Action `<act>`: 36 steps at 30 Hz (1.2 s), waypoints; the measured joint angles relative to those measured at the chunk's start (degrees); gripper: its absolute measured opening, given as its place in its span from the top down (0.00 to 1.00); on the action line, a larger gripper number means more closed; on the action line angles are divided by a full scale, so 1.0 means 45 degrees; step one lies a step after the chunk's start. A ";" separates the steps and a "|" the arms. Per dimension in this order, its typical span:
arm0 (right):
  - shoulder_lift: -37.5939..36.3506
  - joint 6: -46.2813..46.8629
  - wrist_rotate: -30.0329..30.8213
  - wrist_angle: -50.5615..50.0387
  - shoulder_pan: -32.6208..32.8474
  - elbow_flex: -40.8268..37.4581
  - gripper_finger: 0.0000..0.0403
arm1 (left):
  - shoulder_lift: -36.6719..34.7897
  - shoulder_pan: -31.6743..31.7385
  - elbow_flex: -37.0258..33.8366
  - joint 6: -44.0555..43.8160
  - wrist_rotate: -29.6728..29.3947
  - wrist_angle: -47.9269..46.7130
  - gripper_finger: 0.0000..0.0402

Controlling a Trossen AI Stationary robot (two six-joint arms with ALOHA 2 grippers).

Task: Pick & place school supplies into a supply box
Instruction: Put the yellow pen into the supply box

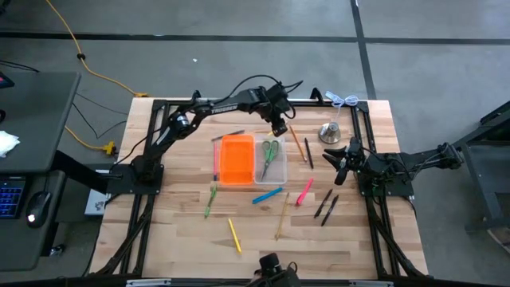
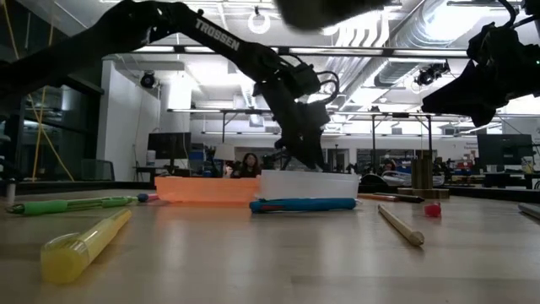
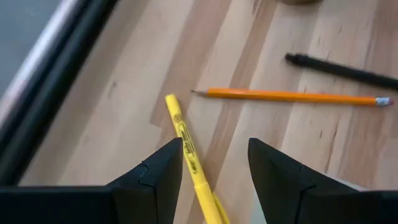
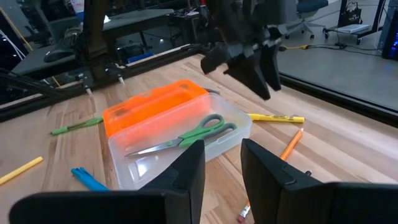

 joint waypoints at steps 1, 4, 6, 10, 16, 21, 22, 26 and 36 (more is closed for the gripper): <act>0.0000 0.0000 0.0000 0.0000 0.0000 0.0000 0.79 | 0.0002 -0.0002 0.0000 0.0041 0.0002 0.0006 0.48; 0.0000 0.0000 0.0000 0.0004 -0.0001 0.0000 0.79 | 0.0172 -0.0096 0.0030 0.0289 -0.0006 0.0256 0.48; 0.0000 0.0000 0.0003 0.0005 -0.0005 0.0000 0.79 | 0.0274 -0.0152 -0.0005 0.0300 0.0013 0.0069 0.48; 0.0000 0.0051 -0.0005 0.0003 -0.0005 0.0000 0.79 | 0.0553 -0.0286 -0.0019 0.0665 -0.0368 0.0009 0.48; 0.0000 0.0561 0.0033 -0.0060 -0.0001 0.0000 0.79 | 0.0753 -0.0248 -0.0005 0.0753 -0.0421 0.0149 0.48; 0.0004 0.0568 0.0034 -0.0084 0.0000 0.0000 0.79 | 0.0743 -0.0248 0.0000 0.0957 -0.0514 0.0179 0.48; 0.0000 0.0568 0.0034 -0.0087 0.0000 0.0000 0.79 | 0.0747 -0.0251 0.0000 0.0967 -0.0515 0.0146 0.48; 0.0005 0.0568 0.0047 -0.0083 -0.0002 0.0000 0.79 | 0.0743 -0.0248 0.0000 0.0838 -0.0510 -0.0111 0.48; 0.0003 0.0987 0.0078 -0.0086 0.0000 0.0000 0.79 | 0.0860 0.0107 0.0213 -0.0419 0.0129 -0.0321 0.48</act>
